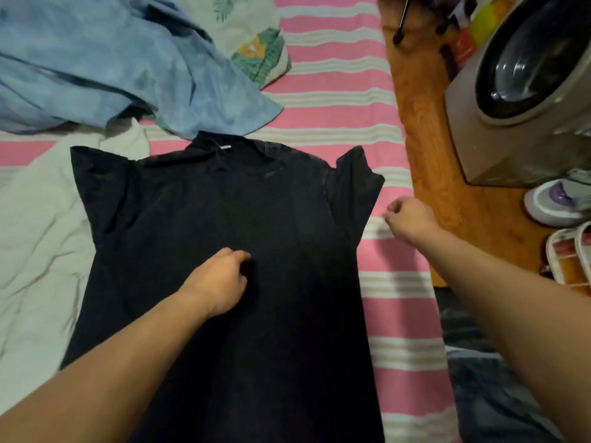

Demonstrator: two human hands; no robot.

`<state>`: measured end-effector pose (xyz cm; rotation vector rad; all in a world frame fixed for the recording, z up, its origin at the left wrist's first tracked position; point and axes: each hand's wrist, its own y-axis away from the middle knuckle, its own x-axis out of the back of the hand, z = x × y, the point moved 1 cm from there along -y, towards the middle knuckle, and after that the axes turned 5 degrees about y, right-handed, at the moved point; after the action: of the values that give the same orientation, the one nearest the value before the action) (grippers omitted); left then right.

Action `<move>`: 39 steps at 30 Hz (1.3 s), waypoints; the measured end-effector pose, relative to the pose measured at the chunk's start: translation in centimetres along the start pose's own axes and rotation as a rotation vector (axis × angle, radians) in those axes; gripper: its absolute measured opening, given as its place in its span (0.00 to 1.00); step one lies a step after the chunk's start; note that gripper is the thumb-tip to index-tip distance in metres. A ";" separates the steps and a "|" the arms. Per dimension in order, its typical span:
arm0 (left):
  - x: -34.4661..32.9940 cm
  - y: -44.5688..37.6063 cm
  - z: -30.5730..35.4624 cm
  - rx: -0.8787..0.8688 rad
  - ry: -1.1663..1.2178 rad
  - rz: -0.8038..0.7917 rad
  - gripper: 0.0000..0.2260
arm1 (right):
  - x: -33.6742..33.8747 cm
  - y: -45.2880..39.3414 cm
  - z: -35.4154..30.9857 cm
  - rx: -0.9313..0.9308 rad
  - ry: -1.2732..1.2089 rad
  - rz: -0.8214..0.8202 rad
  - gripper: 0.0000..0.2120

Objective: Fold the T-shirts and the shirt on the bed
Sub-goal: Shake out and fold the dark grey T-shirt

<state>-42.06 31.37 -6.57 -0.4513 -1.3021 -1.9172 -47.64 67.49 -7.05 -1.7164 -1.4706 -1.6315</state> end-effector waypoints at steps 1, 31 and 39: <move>-0.2 -2.0 1.0 -0.026 -0.037 0.039 0.25 | 0.1 -2.0 -0.9 0.032 0.002 0.007 0.02; 9.2 -24.5 5.2 0.138 -0.057 0.329 0.25 | -3.4 -6.8 2.1 -0.244 -0.082 0.449 0.16; 11.7 -27.6 7.2 0.039 1.211 0.223 0.09 | -1.3 -7.1 1.9 -0.234 -0.247 0.466 0.13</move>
<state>-71.29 38.56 -13.37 0.5287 -0.4391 -1.4899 -52.29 71.33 -11.49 -2.2493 -0.8923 -1.4160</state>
